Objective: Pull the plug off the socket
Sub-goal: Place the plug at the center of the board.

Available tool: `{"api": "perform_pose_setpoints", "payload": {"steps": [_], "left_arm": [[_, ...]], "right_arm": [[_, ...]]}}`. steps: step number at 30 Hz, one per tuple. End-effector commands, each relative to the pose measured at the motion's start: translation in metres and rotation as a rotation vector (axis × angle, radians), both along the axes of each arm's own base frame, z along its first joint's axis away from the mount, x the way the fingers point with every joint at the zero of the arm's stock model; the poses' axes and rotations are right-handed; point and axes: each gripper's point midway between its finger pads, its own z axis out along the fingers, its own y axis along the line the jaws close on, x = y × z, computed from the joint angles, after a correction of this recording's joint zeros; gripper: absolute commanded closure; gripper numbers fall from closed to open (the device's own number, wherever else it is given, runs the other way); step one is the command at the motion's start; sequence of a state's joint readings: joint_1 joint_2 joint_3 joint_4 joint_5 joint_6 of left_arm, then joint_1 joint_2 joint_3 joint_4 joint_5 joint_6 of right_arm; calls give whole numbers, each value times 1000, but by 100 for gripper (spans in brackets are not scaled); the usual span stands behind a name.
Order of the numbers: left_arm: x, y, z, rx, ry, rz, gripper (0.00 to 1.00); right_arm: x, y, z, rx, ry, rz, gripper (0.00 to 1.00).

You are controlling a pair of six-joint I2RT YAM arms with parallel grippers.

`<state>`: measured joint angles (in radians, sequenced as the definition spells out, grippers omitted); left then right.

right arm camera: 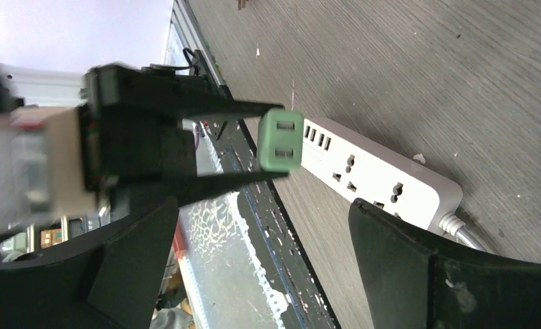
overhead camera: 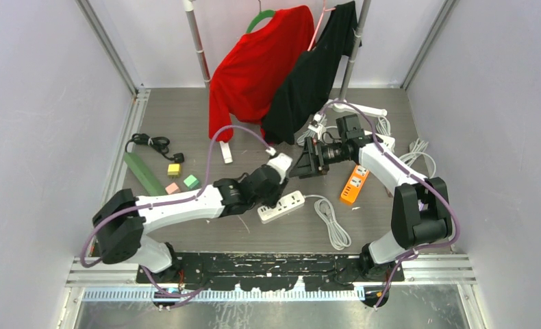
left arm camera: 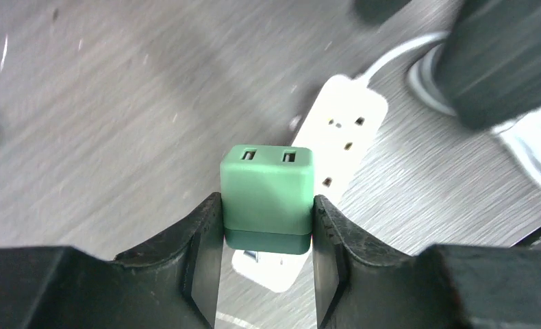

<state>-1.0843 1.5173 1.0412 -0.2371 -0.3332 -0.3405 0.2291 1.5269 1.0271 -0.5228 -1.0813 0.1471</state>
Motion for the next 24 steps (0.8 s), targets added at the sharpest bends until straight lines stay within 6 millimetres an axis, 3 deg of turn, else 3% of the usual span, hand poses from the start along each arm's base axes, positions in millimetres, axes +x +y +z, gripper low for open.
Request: {"api": "perform_pose_setpoints", "payload": {"steps": [1, 10, 14, 17, 24], "left_arm": [[-2, 38, 5, -100, 31, 105, 100], [28, 182, -26, -244, 169, 568, 100], [41, 233, -34, -260, 196, 782, 100], [46, 262, -33, -186, 180, 916, 100], [62, 288, -26, -117, 184, 1124, 100]], "right_arm": [[4, -2, 17, -9, -113, 25, 0], [9, -6, 15, -30, -115, 7, 0], [10, -8, 15, -31, -114, 0, 0], [10, -8, 14, -29, -112, -1, 0], [10, -8, 14, -27, -107, -1, 0]]}}
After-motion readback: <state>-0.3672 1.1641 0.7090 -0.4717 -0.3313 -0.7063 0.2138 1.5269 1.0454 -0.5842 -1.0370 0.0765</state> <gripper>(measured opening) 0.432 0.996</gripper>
